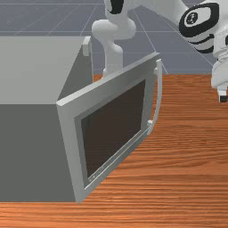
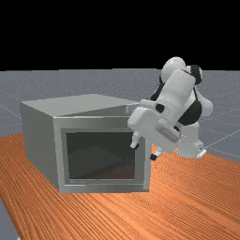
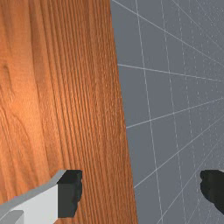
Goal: Close the microwave
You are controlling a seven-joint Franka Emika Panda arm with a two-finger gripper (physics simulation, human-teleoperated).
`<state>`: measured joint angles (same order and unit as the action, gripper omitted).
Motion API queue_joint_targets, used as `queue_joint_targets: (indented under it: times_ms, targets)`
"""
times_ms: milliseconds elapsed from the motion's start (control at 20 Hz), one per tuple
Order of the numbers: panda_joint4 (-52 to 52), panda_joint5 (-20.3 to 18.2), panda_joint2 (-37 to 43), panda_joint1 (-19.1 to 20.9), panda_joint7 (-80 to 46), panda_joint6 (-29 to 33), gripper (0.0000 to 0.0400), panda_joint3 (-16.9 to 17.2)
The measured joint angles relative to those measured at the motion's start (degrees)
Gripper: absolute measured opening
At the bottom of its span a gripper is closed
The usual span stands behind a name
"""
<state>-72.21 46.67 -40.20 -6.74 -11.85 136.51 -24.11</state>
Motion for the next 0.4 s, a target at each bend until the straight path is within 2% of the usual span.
queue_joint_targets:
  times_ms: [100, 150, 200, 250, 300, 350, 400]
  targets:
    - [-4.3, 5.9, -3.7, -0.8, -6.9, 7.9, 0.0400, 3.3]
    - [-12.5, 18.7, 0.3, -3.5, -15.2, 14.4, 0.0400, 11.1]
    - [-16.5, 18.5, 2.1, -1.4, -14.0, 17.8, 0.0400, 10.6]
    - [-21.7, 26.4, 5.5, -2.4, -11.0, 17.9, 0.0400, 13.6]
    - [-26.6, 27.7, 8.6, 1.0, -1.5, 19.9, 0.0400, 12.3]
    - [-30.9, 23.3, 10.8, 10.9, 11.9, 24.0, 0.0400, 5.4]
    - [-34.2, 16.0, 10.9, 25.4, 28.0, 27.9, 0.0400, -5.6]
